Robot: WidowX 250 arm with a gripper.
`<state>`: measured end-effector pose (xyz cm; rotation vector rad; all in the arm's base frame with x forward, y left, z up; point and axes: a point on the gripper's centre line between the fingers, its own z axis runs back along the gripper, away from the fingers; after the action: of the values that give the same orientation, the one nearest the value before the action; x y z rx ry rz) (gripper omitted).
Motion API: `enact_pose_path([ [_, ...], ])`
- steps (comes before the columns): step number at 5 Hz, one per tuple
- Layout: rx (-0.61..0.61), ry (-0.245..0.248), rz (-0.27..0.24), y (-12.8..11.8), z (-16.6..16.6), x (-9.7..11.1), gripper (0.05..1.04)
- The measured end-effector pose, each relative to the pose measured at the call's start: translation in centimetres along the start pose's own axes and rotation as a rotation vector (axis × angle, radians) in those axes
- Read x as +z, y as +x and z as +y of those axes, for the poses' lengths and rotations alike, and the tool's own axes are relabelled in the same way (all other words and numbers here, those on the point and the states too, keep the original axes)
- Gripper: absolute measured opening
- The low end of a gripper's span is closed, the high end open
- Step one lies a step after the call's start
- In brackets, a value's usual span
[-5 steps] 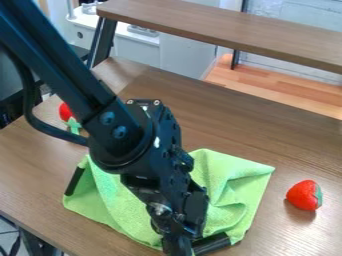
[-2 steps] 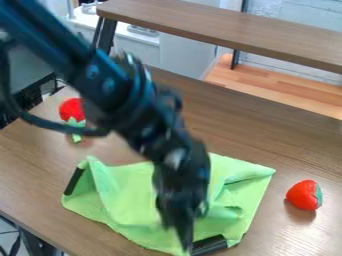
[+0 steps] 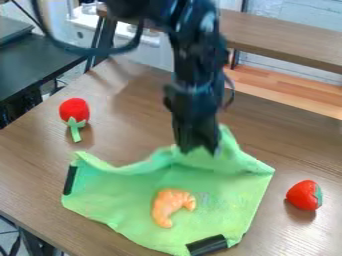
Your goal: Unfold the cloth from bottom right to top left
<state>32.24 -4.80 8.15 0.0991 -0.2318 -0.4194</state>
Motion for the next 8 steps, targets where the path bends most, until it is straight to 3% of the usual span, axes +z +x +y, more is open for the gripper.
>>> enact_pose_path([
  [1, 0.056, 0.062, 0.072, 1.8, 2.5, 0.2, 0.049],
  [2, 0.099, 0.088, 0.097, 3.3, 4.4, 0.2, 0.049],
  [4, 0.197, 0.1, 0.147, 5.9, 8.6, -0.8, 0.049],
  [7, 0.206, 0.112, 0.235, 5.3, 12.0, -1.2, 0.049],
  [8, 0.184, 0.103, 0.232, 4.7, 13.3, -1.3, 0.049],
])
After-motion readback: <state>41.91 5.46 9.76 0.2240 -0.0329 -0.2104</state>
